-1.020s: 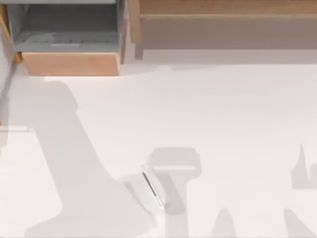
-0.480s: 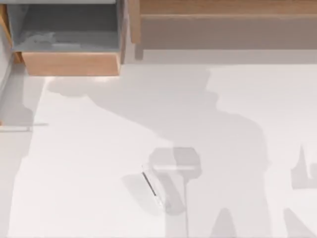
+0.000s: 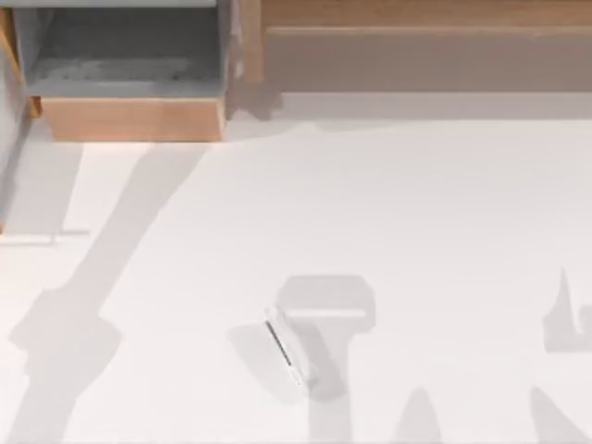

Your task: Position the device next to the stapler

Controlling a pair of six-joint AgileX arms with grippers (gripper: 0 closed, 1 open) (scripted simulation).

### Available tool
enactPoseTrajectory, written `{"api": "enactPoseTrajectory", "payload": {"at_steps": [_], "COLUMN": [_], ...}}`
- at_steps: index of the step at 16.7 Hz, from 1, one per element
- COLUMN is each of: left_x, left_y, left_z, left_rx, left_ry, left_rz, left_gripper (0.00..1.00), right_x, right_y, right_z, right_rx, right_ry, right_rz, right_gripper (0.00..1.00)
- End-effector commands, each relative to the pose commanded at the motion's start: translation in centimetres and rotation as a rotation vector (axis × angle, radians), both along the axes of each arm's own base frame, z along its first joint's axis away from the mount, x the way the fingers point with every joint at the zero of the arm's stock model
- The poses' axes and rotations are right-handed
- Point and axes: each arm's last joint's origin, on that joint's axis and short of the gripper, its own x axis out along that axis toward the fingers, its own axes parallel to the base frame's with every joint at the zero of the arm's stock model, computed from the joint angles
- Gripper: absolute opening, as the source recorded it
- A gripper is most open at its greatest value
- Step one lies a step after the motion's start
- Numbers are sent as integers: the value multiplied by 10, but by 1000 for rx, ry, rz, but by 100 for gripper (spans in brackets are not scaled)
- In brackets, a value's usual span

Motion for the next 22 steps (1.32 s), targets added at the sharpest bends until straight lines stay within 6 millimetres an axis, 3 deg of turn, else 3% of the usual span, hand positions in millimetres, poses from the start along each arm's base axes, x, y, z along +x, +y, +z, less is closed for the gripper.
{"api": "enactPoseTrajectory", "payload": {"at_steps": [2,4,6,7,9,10,12,14,15,17,19,20,22], "left_x": [-86,-171,-237,-257,-262,-247,-186,-99,-53,29,87,105,117], "left_y": [-20,-2,52,90,174,214,275,297,291,248,175,133,45], "left_z": [52,95,125,134,139,134,111,71,47,-10,-73,-104,-168], "left_rx": [-122,-330,-627,-806,-1201,-1407,-1795,-2095,-2192,-2260,-2161,-2061,-1784], "left_ry": [-306,-588,-814,-895,-971,-957,-818,-536,-353,60,479,671,1003], "left_rz": [-217,-407,-544,-586,-601,-571,-439,-224,-97,171,419,526,700], "left_gripper": [0,0,0,0,0,0,0,0,0,0,0,0,0], "right_x": [0,0,0,0,0,0,0,0,0,0,0,0,0], "right_y": [0,0,0,0,0,0,0,0,0,0,0,0,0], "right_z": [0,0,0,0,0,0,0,0,0,0,0,0,0], "right_rx": [0,0,0,0,0,0,0,0,0,0,0,0,0], "right_ry": [0,0,0,0,0,0,0,0,0,0,0,0,0], "right_rz": [0,0,0,0,0,0,0,0,0,0,0,0,0], "right_gripper": [100,100,100,100,100,100,100,100,100,100,100,100,100]}}
